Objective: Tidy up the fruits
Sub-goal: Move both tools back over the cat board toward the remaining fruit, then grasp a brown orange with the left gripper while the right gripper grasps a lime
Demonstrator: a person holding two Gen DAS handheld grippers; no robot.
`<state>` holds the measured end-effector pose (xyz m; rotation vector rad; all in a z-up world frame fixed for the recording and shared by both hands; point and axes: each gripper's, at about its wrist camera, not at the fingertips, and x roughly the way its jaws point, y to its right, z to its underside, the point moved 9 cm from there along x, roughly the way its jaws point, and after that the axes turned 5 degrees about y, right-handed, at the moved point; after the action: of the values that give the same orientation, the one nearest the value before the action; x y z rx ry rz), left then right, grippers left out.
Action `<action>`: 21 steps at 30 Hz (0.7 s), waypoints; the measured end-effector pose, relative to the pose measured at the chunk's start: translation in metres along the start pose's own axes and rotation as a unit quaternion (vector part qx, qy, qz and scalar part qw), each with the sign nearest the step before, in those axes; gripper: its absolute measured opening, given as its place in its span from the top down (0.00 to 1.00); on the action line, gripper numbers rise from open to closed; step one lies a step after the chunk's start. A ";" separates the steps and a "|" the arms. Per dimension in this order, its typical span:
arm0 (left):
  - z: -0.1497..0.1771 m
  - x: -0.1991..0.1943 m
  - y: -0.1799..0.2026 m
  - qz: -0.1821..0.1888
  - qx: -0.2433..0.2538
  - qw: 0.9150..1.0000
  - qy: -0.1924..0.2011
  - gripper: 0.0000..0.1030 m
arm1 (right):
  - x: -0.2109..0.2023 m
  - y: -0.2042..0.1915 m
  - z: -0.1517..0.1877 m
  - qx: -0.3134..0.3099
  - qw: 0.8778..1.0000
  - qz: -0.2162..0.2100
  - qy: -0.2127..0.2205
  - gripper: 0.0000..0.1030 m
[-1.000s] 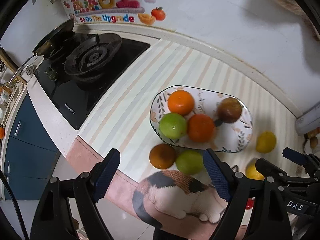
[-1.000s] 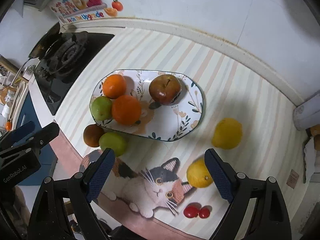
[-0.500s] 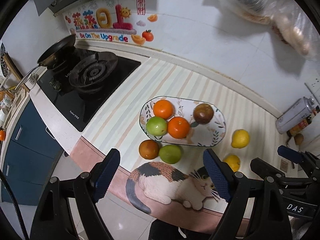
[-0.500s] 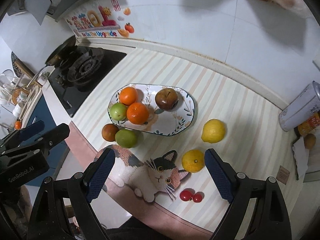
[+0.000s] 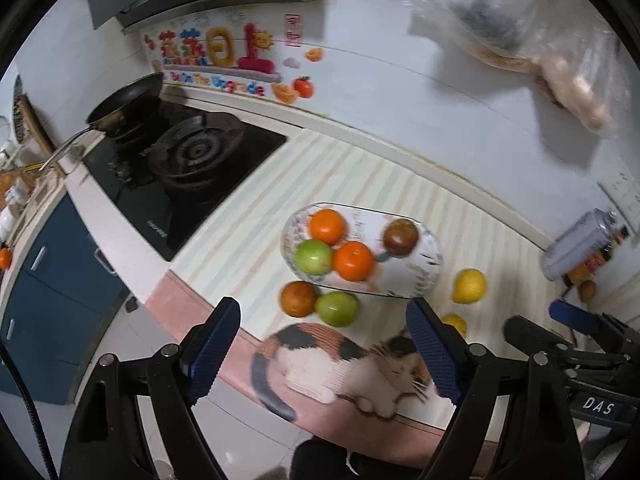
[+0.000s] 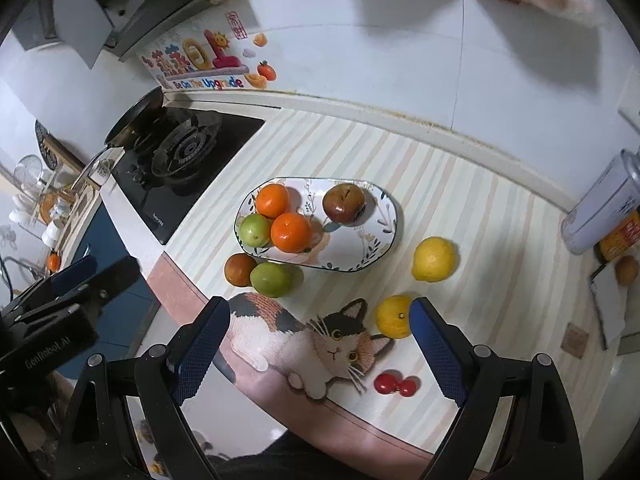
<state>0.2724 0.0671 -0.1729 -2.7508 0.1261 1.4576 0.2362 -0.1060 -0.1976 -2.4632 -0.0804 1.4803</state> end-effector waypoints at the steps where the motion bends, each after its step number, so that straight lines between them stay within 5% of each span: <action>1: -0.001 0.006 -0.009 -0.016 -0.002 1.000 -0.001 0.03 | 0.013 -0.001 0.003 0.010 1.000 -0.012 -0.010 0.10; 5: 0.001 0.032 -0.046 -0.086 0.004 0.996 0.000 0.00 | 0.078 -0.013 0.018 0.050 0.996 -0.050 -0.057 0.10; 11: 0.021 0.086 -0.094 -0.132 -0.017 0.990 -0.049 0.00 | 0.192 -0.031 0.045 0.112 0.982 -0.078 -0.129 0.10; 16: 0.039 0.125 -0.113 -0.122 -0.040 0.987 -0.099 0.00 | 0.248 -0.046 0.052 0.144 0.974 -0.096 -0.144 0.15; 21: 0.047 0.156 -0.115 -0.089 -0.059 0.985 -0.134 0.00 | 0.261 -0.053 0.056 0.119 0.979 -0.083 -0.144 0.36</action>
<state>0.3306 0.1748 -0.3300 -2.5370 -0.2144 1.8144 0.3165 0.0041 -0.4335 -1.9951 -0.1517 1.6546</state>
